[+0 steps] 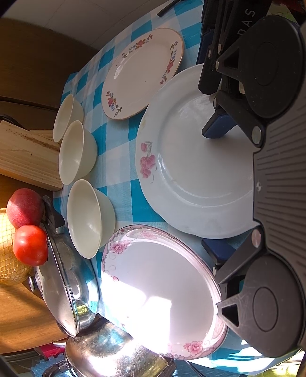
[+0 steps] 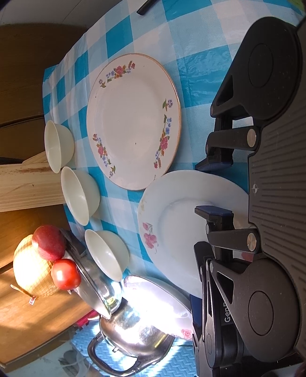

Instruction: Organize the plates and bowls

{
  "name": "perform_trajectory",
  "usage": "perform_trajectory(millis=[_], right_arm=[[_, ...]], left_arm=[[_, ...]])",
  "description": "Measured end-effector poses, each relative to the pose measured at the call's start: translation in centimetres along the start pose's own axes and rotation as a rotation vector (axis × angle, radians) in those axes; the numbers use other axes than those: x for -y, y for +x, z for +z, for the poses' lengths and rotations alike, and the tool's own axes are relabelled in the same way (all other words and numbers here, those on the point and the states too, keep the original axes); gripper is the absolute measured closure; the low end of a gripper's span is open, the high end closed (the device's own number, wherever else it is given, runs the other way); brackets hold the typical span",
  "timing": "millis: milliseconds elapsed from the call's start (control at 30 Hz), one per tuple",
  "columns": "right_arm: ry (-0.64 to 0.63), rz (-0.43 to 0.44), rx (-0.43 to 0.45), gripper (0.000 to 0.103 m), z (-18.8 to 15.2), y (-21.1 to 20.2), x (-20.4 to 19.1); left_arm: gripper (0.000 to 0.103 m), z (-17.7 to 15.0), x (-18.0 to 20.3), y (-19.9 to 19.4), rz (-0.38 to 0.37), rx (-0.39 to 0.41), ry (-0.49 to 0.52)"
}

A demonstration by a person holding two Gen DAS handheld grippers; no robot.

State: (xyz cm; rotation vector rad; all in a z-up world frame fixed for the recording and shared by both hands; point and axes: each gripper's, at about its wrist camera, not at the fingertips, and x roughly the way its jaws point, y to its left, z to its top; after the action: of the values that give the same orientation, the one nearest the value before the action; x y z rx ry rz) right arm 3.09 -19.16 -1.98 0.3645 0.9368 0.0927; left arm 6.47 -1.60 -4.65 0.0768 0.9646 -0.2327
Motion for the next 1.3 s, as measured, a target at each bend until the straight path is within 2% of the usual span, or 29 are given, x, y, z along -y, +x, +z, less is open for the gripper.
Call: perform_trajectory(millis=[433,633,933,1067,1300], right_arm=[[0.007,0.005,-0.004,0.062,-0.4,-0.8,0.4],[-0.004,0.022,0.003,0.062,-0.6,-1.1,0.0],[-0.032,0.000,-0.007,0.061,-0.6,-0.5,-0.4],[-0.017,0.006,-0.005,0.059,-0.5,-0.5,-0.2],[-0.011,-0.010,0.017,0.051,-0.4,-0.8,0.0]], left_arm=[[0.019,-0.2,0.5,-0.5,-0.008,-0.005,0.018],[0.019,-0.4,0.3,-1.3,0.004,0.023,0.019],[0.019,-0.6,-0.1,-0.7,-0.008,-0.005,0.014],[0.019,-0.5,0.1,-1.1,0.000,0.024,0.028],[0.019,-0.3,0.1,-1.2,0.006,0.025,0.028]])
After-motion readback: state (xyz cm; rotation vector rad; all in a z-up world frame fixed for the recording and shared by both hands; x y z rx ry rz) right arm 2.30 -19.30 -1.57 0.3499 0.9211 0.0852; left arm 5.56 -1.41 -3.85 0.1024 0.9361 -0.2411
